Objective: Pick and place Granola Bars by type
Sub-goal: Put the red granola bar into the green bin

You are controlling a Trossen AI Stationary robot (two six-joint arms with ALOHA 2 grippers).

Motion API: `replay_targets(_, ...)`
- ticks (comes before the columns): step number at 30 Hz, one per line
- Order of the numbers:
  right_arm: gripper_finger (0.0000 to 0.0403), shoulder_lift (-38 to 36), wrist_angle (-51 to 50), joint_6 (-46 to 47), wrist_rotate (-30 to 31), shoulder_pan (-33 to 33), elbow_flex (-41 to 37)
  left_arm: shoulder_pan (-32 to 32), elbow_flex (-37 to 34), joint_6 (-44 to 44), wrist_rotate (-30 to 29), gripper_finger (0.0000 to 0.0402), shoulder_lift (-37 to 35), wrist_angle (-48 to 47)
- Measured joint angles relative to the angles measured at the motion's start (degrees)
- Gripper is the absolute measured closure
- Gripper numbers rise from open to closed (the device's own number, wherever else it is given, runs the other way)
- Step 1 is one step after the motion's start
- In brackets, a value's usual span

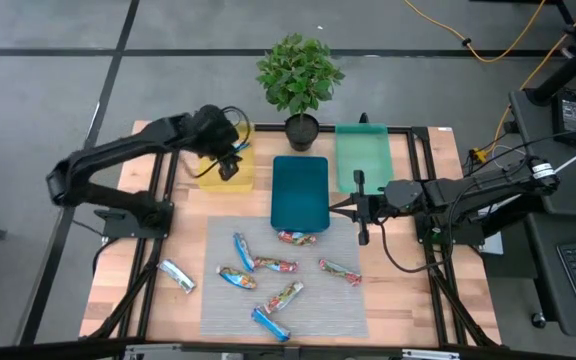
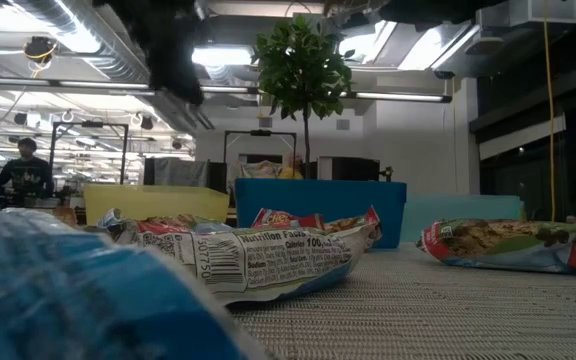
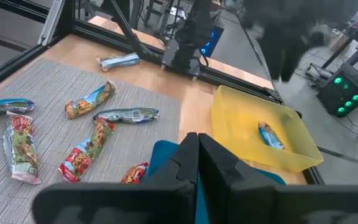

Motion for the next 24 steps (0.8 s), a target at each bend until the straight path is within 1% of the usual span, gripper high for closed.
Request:
replay_targets(3, 0.0388, 0.0, 0.5, 0.0, 0.0, 0.0, 0.0, -4.4, -3.5, -0.8, 1.2, 0.0275, -6.9, 5.5)
replay_targets(6, 0.0389, 0.0, 0.7, 0.0, 0.0, 0.0, 0.0, -8.9, -9.0, -1.1, 1.2, 0.0276, -14.2, 10.8)
replay_targets(10, 0.0389, 0.0, 0.7, 0.0, 0.0, 0.0, 0.0, -14.9, -18.9, -2.8, 1.2, 0.0277, -23.9, 19.7)
replay_targets(14, 0.0389, 0.0, 0.7, 0.0, 0.0, 0.0, 0.0, -20.5, -29.6, -3.0, 1.5, 0.0278, -32.0, 29.0)
replay_targets(18, 0.0389, 0.0, 0.7, -1.1, 0.0, 0.0, 0.0, -23.9, -38.9, -1.0, 2.5, 0.0277, -37.5, 38.4)
replay_targets(21, 0.0389, 0.0, 0.7, -1.9, 0.0, 0.0, 0.0, -25.3, -44.3, 1.9, 3.5, 0.0277, -40.5, 44.2)
replay_targets(24, 0.0389, 0.0, 0.7, -2.9, 0.0, 0.0, 0.0, -26.1, -49.0, 2.3, 3.5, 0.0280, -43.2, 51.8)
